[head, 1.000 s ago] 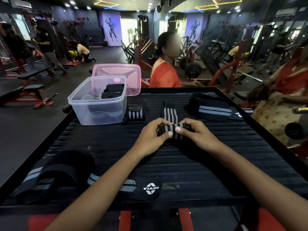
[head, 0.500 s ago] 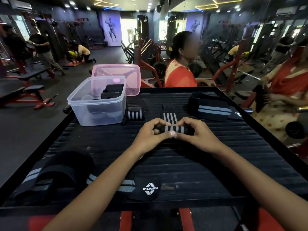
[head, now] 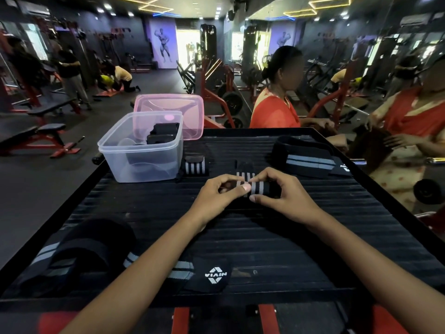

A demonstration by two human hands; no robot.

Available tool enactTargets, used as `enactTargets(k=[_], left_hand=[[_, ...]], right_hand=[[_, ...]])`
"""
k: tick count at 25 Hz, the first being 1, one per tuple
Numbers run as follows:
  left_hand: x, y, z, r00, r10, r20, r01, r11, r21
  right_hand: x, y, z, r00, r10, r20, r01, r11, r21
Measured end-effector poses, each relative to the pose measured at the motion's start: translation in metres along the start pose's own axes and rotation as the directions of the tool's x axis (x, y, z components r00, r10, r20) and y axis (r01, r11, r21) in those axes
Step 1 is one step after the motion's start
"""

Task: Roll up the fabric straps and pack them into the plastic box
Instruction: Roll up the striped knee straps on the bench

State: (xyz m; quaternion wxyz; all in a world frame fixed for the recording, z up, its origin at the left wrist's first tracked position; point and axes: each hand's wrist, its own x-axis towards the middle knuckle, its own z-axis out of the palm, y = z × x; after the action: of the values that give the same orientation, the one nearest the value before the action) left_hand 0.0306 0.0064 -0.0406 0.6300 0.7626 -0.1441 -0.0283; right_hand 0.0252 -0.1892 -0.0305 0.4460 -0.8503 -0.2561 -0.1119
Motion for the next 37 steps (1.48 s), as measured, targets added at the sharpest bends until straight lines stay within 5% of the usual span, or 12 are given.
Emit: enactTargets(k=[6,11,18,26,31,37], left_hand=[[0.001,-0.001,-0.002,0.994,0.108,0.007,-0.108,0.994,0.007],[0.001,-0.001,0.0,0.999,0.029,-0.03,-0.03,0.999,-0.033],[-0.001,0.001,0.001,0.992,0.078,0.099,-0.076,0.997,-0.022],[0.0,-0.007,0.003,0.999,-0.036,0.029,0.033,0.995,0.098],[-0.001,-0.007,0.004,0.994,-0.008,0.11,-0.006,0.993,0.122],[0.002,-0.012,0.001,0.993,0.068,0.101,-0.083,0.985,0.15]], right_hand=[[-0.001,-0.001,-0.001,0.992,0.123,0.017,-0.124,0.976,0.178],[-0.002,0.0,0.0,0.993,-0.035,0.113,0.027,0.997,0.069],[0.001,0.008,0.001,0.991,0.129,-0.031,-0.124,0.984,0.125],[-0.003,0.0,-0.001,0.989,0.037,0.143,-0.037,0.999,-0.005],[-0.003,0.0,-0.002,0.982,0.162,0.1,-0.158,0.986,-0.045],[-0.001,-0.003,0.0,0.9,0.396,0.182,-0.43,0.872,0.232]])
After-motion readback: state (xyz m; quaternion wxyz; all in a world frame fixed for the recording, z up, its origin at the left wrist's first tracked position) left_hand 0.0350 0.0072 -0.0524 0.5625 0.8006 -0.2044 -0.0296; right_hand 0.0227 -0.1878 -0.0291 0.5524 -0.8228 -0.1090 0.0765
